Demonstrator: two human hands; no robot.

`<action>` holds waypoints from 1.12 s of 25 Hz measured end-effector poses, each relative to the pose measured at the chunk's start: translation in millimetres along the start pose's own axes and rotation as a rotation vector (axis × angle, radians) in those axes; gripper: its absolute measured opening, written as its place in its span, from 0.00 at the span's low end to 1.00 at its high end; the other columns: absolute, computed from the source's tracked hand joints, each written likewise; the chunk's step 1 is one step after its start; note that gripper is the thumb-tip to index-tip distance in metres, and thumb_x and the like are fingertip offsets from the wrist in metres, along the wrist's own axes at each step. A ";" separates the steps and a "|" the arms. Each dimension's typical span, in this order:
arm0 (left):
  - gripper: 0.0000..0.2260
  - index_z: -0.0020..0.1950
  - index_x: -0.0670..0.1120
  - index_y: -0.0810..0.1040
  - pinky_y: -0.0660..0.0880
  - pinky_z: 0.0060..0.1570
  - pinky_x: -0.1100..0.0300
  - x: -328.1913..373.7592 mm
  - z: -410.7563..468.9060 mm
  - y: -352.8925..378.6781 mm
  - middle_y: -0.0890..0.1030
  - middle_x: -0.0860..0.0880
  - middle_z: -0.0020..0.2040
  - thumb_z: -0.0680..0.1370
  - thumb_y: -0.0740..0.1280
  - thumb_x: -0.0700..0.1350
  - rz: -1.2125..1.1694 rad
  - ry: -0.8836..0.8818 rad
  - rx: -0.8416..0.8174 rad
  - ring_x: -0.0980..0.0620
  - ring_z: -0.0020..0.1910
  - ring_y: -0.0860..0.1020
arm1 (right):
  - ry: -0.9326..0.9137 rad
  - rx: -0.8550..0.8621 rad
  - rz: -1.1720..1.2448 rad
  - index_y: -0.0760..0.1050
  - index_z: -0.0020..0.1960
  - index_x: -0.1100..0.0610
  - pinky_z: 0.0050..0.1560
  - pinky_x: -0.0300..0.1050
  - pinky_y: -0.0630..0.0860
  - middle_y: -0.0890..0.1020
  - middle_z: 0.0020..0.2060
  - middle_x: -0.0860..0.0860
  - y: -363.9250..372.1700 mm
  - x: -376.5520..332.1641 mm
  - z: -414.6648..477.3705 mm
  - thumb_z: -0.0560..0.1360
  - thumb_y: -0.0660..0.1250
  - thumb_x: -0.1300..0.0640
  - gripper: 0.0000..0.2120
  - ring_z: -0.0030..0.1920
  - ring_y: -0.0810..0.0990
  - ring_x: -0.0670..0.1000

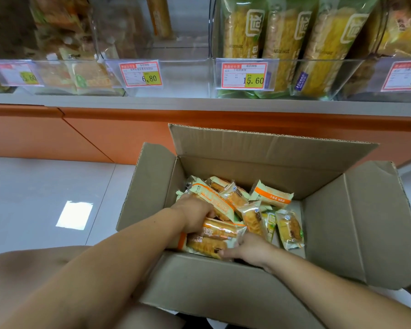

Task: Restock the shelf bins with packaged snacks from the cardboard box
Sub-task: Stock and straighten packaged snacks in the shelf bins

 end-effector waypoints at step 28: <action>0.25 0.62 0.46 0.73 0.75 0.58 0.43 23.1 -91.6 -107.8 0.78 0.40 0.52 0.66 0.73 0.41 -1.594 0.062 0.103 0.42 0.52 0.77 | -0.491 0.578 0.714 0.74 0.54 0.51 0.47 0.47 0.80 0.83 0.45 0.51 -130.7 -108.1 -101.4 0.80 0.61 0.47 0.09 0.46 0.83 0.49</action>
Point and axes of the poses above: each hand's wrist, its own z-axis towards the middle knuckle, its own y-axis out of the palm, x = y × z, the point moved 6 cm from there along z, towards the middle knuckle
